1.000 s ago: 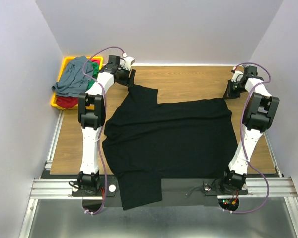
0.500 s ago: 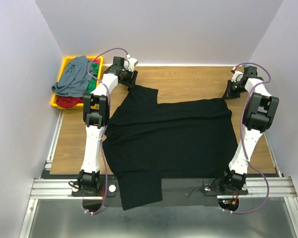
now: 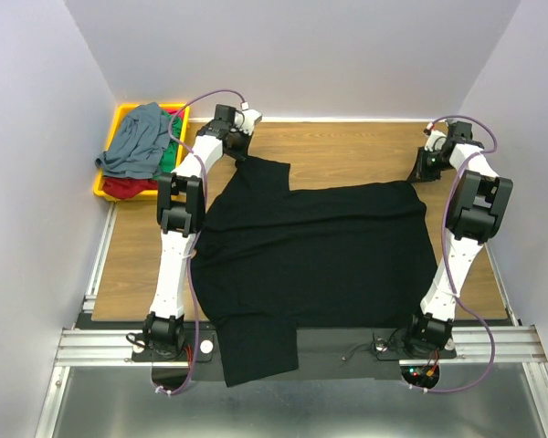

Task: Fold and stack the t-shirts
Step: Flatten the tshirt out, then fold the tshirt

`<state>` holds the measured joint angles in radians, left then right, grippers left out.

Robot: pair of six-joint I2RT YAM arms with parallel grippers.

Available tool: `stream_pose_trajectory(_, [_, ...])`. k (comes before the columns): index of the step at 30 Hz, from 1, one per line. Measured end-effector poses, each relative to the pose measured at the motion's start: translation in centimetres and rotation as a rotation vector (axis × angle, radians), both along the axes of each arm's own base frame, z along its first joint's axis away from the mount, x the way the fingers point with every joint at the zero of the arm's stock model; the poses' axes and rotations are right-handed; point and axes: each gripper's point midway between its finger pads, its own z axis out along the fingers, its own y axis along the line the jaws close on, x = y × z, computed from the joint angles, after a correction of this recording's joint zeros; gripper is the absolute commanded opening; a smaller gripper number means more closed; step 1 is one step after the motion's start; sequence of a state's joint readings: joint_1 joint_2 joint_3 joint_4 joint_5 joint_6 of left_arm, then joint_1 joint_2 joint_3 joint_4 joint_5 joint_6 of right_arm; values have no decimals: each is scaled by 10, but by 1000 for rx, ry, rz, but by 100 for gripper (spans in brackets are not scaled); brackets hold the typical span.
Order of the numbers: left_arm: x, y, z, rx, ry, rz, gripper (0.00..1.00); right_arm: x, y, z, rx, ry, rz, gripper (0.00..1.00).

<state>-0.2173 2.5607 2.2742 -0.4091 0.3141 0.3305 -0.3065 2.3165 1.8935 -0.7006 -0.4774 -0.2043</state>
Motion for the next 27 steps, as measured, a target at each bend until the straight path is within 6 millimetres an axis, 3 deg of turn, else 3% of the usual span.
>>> stream_pose_trajectory(2, [0,-1,1,-1,-4,-5,0,0,0,0,2,0,0,0])
stream_pose_trajectory(8, [7,-1,7,-8,-33,-5,0,2,1,5,12,-3,-5,1])
stream_pose_trajectory(11, [14,-1,16,-14,-65,-2,0,15,-2,17,4,-40,-10,1])
stream_pose_trajectory(19, [43,10,87,-53,-261,23,0,49,-12,63,-23,-171,-31,1])
stream_pose_trajectory(23, [53,17,129,-71,-365,33,0,58,-14,71,-24,-202,-42,1])
stream_pose_trajectory(27, [58,21,151,-90,-426,30,0,63,-15,66,-20,-205,-51,0])
